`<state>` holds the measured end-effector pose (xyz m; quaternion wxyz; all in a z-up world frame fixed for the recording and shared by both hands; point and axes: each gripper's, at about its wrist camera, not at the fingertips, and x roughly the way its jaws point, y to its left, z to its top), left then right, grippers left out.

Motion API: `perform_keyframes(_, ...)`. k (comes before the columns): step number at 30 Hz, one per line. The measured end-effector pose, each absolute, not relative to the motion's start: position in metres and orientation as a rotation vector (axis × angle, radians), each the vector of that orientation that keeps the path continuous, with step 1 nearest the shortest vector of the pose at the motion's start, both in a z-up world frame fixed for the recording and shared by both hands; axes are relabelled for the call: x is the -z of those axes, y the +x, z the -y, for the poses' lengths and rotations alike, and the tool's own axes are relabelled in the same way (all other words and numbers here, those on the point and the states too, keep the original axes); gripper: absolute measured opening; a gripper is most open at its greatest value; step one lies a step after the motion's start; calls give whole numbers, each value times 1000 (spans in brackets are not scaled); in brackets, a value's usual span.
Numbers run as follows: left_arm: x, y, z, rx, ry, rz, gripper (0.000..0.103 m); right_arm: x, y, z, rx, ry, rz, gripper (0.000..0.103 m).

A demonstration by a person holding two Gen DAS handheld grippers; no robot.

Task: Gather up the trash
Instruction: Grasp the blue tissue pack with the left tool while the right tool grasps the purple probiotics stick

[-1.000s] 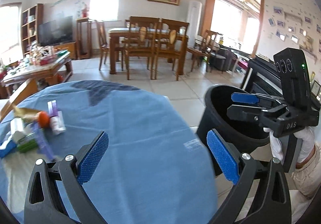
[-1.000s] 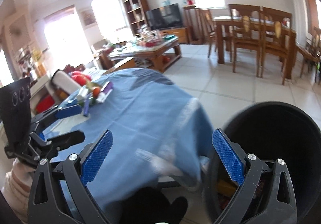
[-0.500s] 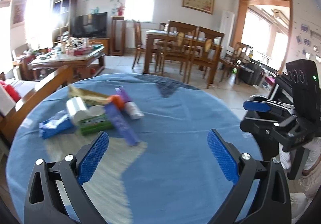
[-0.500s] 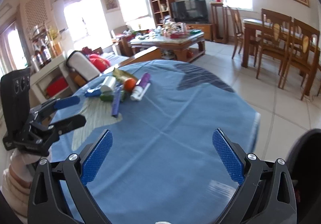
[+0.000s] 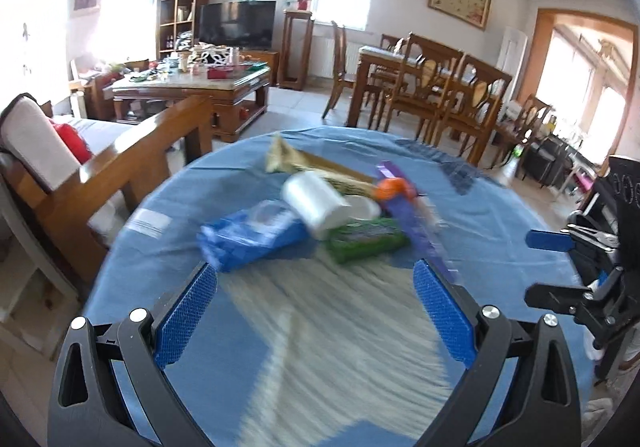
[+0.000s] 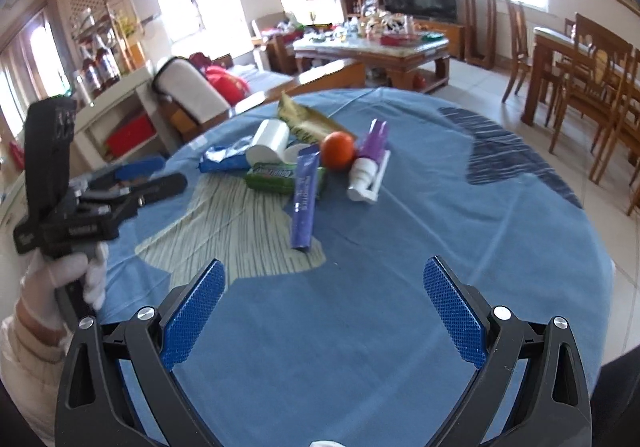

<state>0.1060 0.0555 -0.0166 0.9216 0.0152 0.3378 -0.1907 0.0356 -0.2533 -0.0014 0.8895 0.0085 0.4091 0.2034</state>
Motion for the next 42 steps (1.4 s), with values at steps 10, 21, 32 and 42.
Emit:
perform_keyframes(10, 27, 153, -47, 455, 276, -774, 98, 18, 75, 222, -490, 43, -911, 85)
perform_keyframes(21, 47, 174, -37, 564, 448, -828, 98, 25, 101, 206, -498, 33, -929, 63)
perform_keyframes(32, 51, 189, -43, 580, 403, -900, 79, 30, 110, 199, -496, 52, -939, 56)
perform_keyframes(42, 47, 188, -56, 503, 311, -914, 40, 35, 109, 196, -523, 59, -942, 21)
